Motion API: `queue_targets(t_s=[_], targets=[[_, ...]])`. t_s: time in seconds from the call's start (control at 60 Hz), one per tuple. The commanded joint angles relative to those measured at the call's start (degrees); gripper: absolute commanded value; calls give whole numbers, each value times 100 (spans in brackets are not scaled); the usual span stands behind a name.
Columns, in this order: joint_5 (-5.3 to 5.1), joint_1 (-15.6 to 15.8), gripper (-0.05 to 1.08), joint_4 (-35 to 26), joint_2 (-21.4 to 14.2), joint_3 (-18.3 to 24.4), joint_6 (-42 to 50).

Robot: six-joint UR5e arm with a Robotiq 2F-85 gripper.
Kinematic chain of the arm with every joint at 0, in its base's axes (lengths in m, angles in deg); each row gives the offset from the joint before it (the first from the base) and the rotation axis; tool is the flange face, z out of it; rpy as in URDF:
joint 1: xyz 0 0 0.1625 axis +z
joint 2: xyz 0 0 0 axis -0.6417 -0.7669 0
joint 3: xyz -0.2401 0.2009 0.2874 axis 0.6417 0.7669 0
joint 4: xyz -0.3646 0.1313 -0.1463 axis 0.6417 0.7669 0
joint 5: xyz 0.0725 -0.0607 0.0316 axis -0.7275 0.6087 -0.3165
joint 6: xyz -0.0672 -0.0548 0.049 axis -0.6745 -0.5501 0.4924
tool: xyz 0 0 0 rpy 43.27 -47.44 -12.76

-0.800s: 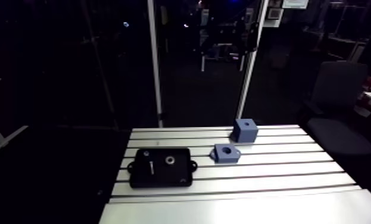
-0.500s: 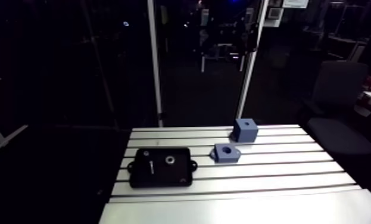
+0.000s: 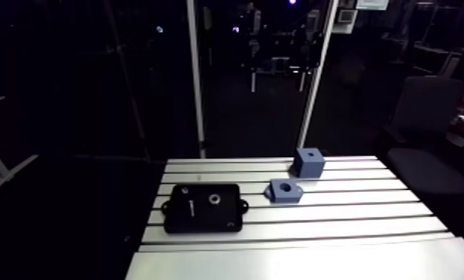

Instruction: Pick up the bearing and press it into the housing until flush.

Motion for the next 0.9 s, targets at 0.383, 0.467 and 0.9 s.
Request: queue_targets(t_s=[0.383, 0.467, 0.9], targets=[[-57, 826, 1, 1126, 679, -296, 865], [-41, 965, 1, 1277, 844, -389, 1026], [-82, 1193, 1, 2113, 1252, -1017, 1256]])
